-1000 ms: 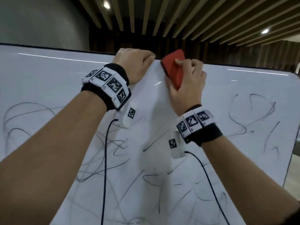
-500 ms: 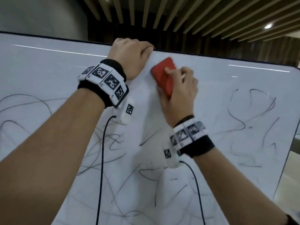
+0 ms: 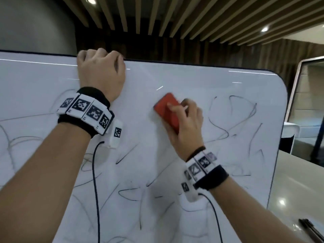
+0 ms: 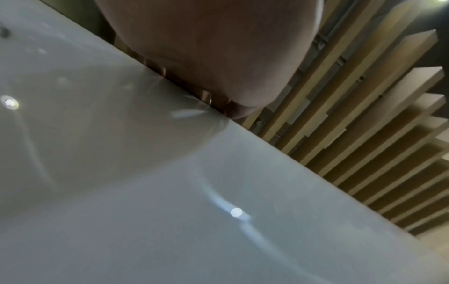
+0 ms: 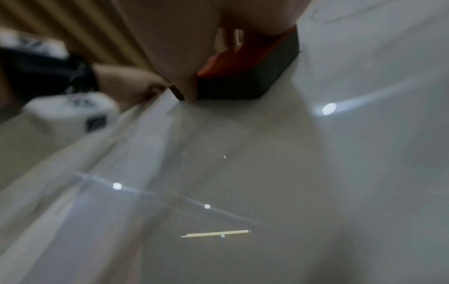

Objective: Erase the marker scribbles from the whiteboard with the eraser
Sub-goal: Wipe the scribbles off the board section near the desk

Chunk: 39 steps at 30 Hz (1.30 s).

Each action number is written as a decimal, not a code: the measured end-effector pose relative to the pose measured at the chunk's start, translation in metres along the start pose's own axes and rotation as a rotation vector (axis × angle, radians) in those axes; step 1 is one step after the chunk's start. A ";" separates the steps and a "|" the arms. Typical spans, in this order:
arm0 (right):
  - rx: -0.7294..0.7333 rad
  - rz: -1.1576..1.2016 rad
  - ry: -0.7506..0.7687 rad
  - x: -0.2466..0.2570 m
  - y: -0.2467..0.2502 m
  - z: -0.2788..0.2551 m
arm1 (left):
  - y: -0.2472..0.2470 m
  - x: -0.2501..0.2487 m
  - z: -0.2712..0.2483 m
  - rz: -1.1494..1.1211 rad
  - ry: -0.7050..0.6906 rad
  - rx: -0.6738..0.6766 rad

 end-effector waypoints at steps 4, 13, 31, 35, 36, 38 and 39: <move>0.077 -0.045 0.021 -0.036 0.032 -0.022 | 0.004 -0.026 -0.003 -0.125 0.005 -0.024; -0.090 -0.012 -0.012 -0.078 0.072 -0.019 | -0.006 -0.162 -0.018 -0.190 -0.282 -0.036; -0.149 -0.033 -0.031 -0.159 0.148 0.009 | -0.016 -0.159 -0.024 -0.126 -0.203 -0.054; -0.374 0.042 -0.286 -0.181 0.168 0.003 | -0.017 -0.161 -0.027 -0.090 -0.167 -0.042; -0.318 0.026 -0.246 -0.166 0.150 -0.011 | -0.018 -0.161 -0.027 -0.079 -0.160 -0.038; -0.128 0.011 -0.112 -0.140 0.119 -0.034 | -0.019 -0.163 -0.027 -0.071 -0.155 -0.033; -0.047 -0.001 -0.069 -0.138 0.114 -0.036 | -0.020 -0.163 -0.027 -0.072 -0.151 -0.034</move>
Point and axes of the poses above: each hand's wrist, its own z-axis towards the middle knuckle, its own y-axis out of the back of the hand, x = y × z, the point moved 10 cm from there along z, towards the middle knuckle, and after that the axes turned 11 degrees about z, right-handed, at the moved point
